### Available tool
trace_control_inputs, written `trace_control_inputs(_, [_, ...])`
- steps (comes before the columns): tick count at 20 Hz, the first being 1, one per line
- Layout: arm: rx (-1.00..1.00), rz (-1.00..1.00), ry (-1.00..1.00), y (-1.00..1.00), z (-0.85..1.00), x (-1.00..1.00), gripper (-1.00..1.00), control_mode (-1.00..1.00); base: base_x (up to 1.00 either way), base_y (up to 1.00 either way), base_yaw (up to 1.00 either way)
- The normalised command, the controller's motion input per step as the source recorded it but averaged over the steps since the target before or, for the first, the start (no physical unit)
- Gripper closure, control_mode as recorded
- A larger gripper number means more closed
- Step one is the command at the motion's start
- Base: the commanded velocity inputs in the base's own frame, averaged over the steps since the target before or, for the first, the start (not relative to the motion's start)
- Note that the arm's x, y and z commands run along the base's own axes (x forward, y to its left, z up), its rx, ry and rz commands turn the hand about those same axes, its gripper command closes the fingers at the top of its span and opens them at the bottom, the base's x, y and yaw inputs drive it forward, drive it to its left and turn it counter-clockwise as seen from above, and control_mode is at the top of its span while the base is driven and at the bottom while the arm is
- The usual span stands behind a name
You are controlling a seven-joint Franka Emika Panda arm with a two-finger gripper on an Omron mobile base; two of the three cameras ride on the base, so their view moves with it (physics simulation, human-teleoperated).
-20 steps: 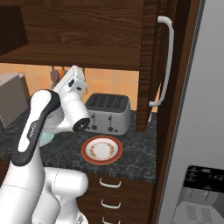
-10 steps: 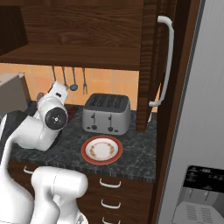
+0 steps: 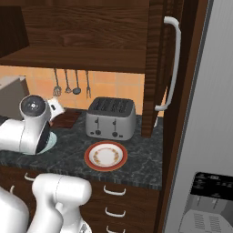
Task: From the different types of pastries on the counter, select a croissant and place it on the cutting board. Then retrieve a jar of jam from the cabinet and place it alongside the croissant on the cutting board.
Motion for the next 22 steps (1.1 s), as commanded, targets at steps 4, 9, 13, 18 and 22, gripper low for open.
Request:
trace_control_inputs(4, [0.36,-0.16,-0.16,-0.04,-0.22,-0.14,1.00,-1.00,0.00,0.00,0.00])
trace_control_inputs(9, [0.61,-0.46,-0.25,0.03,-0.19,-0.25,1.00,-1.00,0.00,0.00,0.00])
trace_control_inputs(13, [0.03,-0.09,-0.07,0.40,-0.36,0.00,1.00,-1.00,0.00,0.00,0.00])
trace_control_inputs(18, [0.20,-0.25,-0.20,0.37,-0.75,0.34,1.00,-1.00,0.00,0.00,0.00])
trace_control_inputs(22, [0.26,-0.11,-0.17,-0.09,-0.99,0.59,1.00,-1.00,0.00,0.00,0.00])
